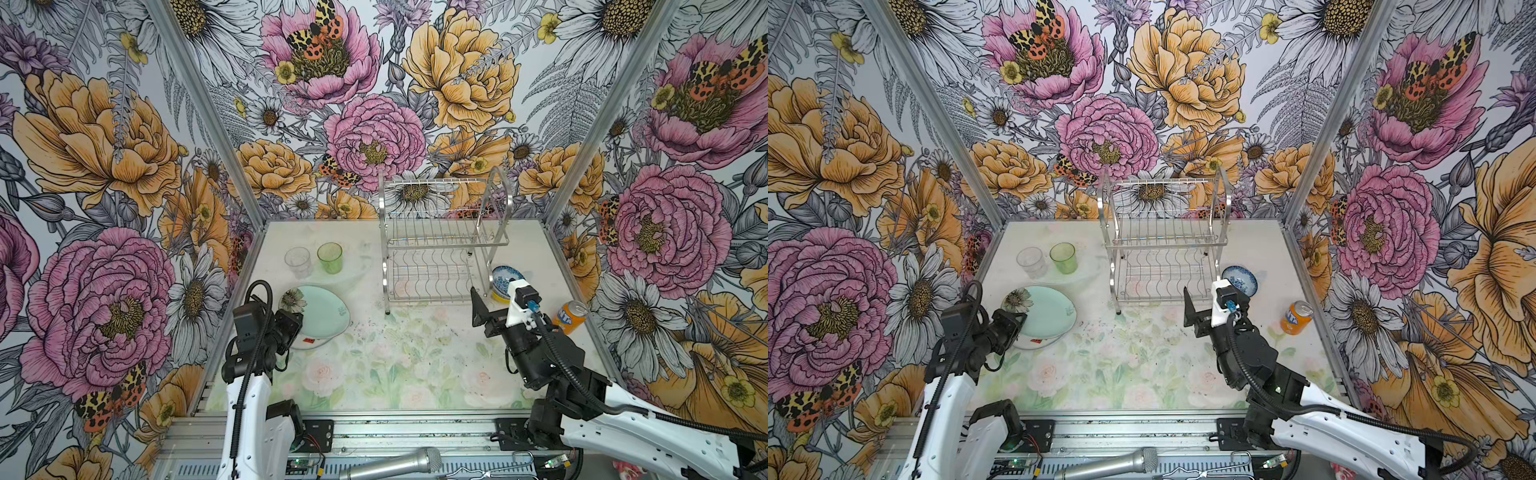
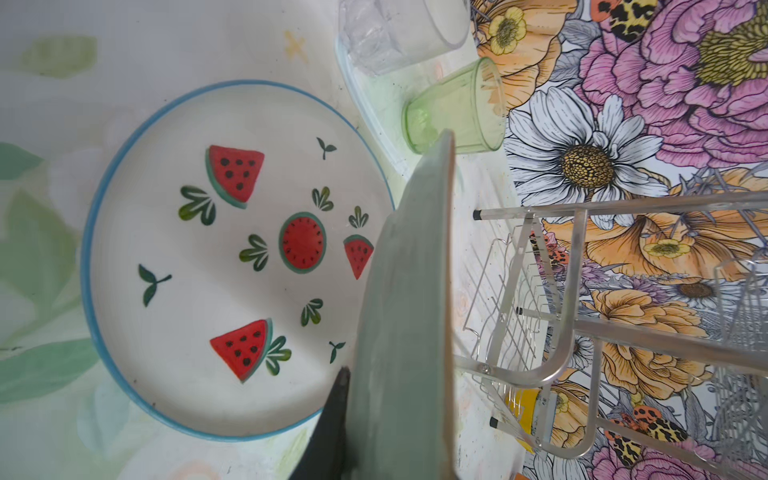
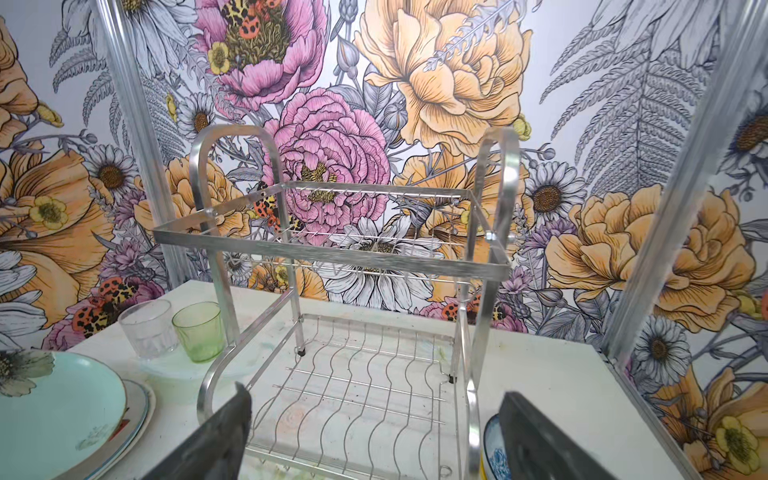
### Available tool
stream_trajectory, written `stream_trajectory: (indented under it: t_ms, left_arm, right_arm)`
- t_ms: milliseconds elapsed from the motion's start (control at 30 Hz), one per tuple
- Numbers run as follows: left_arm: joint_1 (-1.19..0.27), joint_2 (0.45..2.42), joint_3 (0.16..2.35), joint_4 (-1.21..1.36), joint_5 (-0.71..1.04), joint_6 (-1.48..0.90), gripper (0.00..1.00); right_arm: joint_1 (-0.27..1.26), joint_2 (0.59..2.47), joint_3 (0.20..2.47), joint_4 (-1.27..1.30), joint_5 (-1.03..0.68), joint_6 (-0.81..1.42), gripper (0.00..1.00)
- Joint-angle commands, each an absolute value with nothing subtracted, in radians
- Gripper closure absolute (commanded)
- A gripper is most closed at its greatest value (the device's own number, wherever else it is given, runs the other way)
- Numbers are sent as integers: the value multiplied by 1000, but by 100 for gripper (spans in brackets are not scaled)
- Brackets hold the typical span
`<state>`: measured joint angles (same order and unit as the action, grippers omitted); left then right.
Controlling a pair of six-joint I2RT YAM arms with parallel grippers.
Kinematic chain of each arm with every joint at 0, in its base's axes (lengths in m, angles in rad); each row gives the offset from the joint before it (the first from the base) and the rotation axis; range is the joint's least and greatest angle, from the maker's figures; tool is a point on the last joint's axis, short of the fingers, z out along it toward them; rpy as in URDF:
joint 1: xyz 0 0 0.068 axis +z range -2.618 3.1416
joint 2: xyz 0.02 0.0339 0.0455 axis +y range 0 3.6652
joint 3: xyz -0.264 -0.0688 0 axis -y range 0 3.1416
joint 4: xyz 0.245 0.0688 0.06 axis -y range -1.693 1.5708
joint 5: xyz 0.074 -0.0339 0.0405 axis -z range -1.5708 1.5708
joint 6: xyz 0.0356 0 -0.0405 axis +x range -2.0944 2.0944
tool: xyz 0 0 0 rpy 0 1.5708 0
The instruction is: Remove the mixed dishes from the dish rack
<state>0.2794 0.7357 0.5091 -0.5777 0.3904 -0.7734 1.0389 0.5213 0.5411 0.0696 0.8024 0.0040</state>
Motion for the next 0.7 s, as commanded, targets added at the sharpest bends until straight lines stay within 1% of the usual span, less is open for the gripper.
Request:
stream_trajectory:
  t_ms: [0,233,300,367,400,433,533,567,600,667]
  left_arm:
    - [291,752,504,-458,400,-753,100]
    - [315,793,467,-426,376,-742,100]
    - [324,799,461,-420,379,-742,96]
    - [327,801,456,-423,369,-742,94]
    - [328,803,454,-422,365,-744,89]
    - [330,805,453,-425,363,-743,81]
    - [331,821,454,-426,367,-743,70]
    - [331,828,454,-426,370,-741,58]
    - [331,835,456,-429,371,-740,52]
    - [332,849,463,-433,374,-733,46]
  right_arm:
    - [1032,463,530,22,837,25,5]
    - [1031,436,542,-44,878,29,5]
    - [1031,430,541,-48,885,31,6]
    - [1031,428,536,-48,885,32,5]
    - [1031,429,535,-48,886,31,5]
    - [1031,429,535,-49,889,30,5]
    - [1029,434,535,-53,894,29,5]
    - [1029,436,535,-54,896,29,5]
    - [1029,439,535,-55,894,29,5]
    - [1029,444,541,-63,888,30,5]
